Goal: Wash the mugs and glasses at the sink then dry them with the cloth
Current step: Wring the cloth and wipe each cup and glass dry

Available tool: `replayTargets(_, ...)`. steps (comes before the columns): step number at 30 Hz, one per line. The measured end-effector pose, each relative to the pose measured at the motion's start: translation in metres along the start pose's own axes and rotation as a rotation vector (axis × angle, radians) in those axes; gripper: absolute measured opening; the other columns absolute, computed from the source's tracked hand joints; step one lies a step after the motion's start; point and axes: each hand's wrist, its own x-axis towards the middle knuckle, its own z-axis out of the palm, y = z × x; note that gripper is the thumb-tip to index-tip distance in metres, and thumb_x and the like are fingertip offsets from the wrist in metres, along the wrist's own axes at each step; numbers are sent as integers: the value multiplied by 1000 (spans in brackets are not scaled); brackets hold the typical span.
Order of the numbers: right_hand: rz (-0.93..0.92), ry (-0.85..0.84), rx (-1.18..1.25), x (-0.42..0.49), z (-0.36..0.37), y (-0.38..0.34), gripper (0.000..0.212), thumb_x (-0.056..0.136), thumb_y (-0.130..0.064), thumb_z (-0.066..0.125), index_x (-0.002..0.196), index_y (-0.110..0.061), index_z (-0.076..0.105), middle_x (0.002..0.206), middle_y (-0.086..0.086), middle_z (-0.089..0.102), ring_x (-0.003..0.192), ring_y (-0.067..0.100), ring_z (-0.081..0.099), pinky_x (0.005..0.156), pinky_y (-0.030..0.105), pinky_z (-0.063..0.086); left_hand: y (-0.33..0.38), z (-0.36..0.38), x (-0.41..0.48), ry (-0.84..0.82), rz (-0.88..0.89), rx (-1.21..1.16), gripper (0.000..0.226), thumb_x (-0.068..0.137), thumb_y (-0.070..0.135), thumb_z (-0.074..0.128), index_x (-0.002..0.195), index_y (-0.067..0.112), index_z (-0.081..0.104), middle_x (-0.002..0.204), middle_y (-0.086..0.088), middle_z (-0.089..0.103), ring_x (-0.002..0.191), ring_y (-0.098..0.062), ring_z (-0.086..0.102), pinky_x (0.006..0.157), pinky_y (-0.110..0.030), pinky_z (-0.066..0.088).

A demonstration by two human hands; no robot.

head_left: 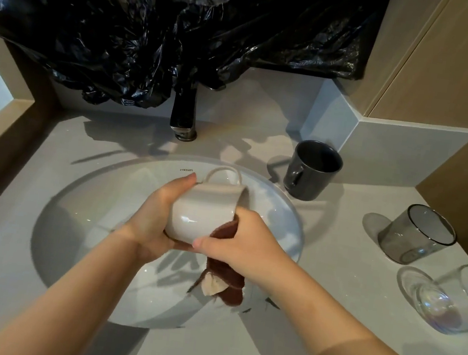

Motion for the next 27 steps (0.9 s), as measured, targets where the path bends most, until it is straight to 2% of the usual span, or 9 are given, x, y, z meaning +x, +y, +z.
replayTargets(3,-31,88,-11,6,-5,0,20,73,-17,76,78,-31,64,67,-13,66,68,3,64,69,20,54,-7,-5,2,101,-123,-158,39,84,54,54,95,17,62,63,-8,69,57,-26,67,55,-38,56)
replayTargets(7,136,70,348,12,-10,-2,10,76,-15,76,82,-17,68,74,1,69,71,15,67,70,29,56,-11,-9,4,147,-145,-196,42,83,54,57,97,15,63,64,-9,69,54,-26,66,53,-35,54)
replayTargets(10,140,-3,524,14,-5,-4,4,81,-16,70,81,-18,67,77,0,69,76,15,67,71,26,54,-10,-11,6,85,-163,-229,45,83,53,55,101,12,64,68,-10,67,57,-25,64,55,-30,50)
replayTargets(14,73,-284,92,11,-2,-7,20,78,-38,71,94,-30,62,101,4,71,94,17,68,88,35,54,-9,-9,5,24,-203,-123,48,83,53,54,98,9,68,76,-13,70,70,-28,67,63,-39,52)
replayTargets(17,-145,-141,-306,4,-7,-13,17,82,-44,66,91,-34,55,90,-11,65,85,5,61,76,24,50,-10,-12,3,44,-261,-210,53,77,57,59,104,11,65,77,-11,69,68,-27,65,57,-37,53)
replayTargets(19,-315,-8,-505,1,-8,-13,25,79,-47,67,94,-30,56,87,-12,60,85,8,55,73,27,46,-10,-14,3,68,-310,-296,54,73,57,62,104,13,62,73,-10,66,62,-26,64,52,-33,53)
replayTargets(20,-371,-43,-559,0,-8,-11,26,78,-48,69,86,-30,53,84,-13,57,83,9,53,71,27,44,-9,-15,3,70,-323,-332,53,72,56,63,102,13,61,71,-10,65,60,-26,64,50,-33,53)
replayTargets(22,-385,-211,-672,-2,-8,-12,37,74,-50,72,72,-30,41,77,-14,51,77,7,48,67,24,41,-6,-15,2,41,-316,-345,55,66,53,66,104,13,59,72,-10,63,63,-27,63,50,-35,54)
replayTargets(27,-302,-420,-871,4,-7,-15,47,72,-54,73,88,-17,50,90,-9,51,89,12,47,77,25,43,-11,-13,1,33,-331,-302,53,68,52,65,102,11,60,68,-12,64,56,-28,64,47,-35,53)
